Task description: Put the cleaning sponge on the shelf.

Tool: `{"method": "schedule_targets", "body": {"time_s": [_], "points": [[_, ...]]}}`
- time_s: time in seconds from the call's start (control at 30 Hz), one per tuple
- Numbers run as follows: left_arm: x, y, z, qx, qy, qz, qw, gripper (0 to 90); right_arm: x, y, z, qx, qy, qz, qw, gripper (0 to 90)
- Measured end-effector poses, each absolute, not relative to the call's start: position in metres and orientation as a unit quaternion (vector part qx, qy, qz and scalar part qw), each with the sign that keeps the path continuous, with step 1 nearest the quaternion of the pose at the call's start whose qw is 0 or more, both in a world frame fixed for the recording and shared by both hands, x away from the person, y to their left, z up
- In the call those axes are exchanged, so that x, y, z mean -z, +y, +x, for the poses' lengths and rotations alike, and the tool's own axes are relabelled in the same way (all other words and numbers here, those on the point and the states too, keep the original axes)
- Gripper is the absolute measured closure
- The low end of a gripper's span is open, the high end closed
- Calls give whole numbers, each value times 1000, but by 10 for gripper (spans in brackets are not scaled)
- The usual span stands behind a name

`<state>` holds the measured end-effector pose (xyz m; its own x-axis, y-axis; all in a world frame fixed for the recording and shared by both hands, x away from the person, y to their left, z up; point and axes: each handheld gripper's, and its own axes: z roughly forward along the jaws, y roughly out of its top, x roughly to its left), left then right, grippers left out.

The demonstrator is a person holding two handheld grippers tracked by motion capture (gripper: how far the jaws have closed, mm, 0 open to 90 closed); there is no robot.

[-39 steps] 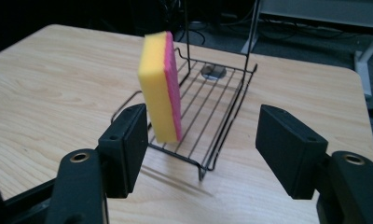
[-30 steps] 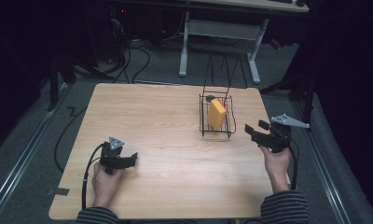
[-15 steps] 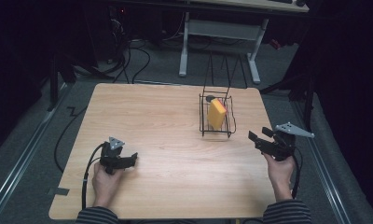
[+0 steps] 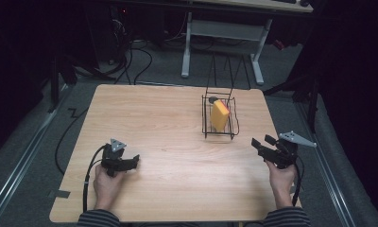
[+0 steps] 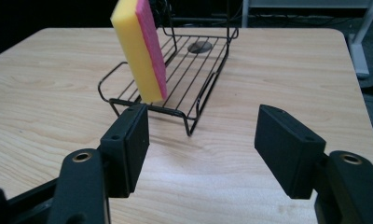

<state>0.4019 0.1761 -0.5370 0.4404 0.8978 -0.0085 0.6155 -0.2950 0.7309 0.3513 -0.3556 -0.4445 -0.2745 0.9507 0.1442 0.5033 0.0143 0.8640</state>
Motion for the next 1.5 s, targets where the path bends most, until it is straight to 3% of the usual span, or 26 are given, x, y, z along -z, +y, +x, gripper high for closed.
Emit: {"method": "schedule_targets", "body": {"time_s": [0.77, 1.5], "points": [[537, 176, 402, -208, 487, 777, 340, 177, 488, -356, 350, -432, 658, 574, 228, 358], [537, 176, 402, -207, 486, 778, 340, 177, 513, -343, 358, -380, 685, 575, 238, 353]]}}
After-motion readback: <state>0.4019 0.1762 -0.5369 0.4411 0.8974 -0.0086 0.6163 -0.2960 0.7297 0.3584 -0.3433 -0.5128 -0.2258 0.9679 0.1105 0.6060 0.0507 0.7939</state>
